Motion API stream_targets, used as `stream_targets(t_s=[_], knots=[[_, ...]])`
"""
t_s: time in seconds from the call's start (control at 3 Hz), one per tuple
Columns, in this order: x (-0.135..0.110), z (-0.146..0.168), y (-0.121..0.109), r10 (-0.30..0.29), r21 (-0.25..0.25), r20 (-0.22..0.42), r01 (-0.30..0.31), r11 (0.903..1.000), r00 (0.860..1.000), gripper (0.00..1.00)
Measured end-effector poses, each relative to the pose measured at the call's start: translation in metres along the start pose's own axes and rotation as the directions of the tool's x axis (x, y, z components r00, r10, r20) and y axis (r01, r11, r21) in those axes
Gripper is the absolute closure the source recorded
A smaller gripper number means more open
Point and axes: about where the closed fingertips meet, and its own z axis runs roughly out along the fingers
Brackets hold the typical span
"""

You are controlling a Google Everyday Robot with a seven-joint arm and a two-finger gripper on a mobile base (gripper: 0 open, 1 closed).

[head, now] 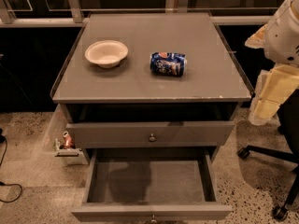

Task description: Close middle drawer

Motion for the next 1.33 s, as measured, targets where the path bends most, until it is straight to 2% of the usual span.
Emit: stream_targets(t_s=[0.67, 1.0, 1.33], knots=[[0.005, 0.009, 0.005, 0.003, -0.007, 0.008, -0.003, 1.0000, 1.000, 0.00], [0.014, 0.042, 0.026, -0.013, -0.033, 0.033, 0.014, 0.9994, 0.999, 0.00], [0.031, 0.091, 0.053, -0.027, -0.067, 0.045, 0.029, 0.9973, 0.999, 0.00]])
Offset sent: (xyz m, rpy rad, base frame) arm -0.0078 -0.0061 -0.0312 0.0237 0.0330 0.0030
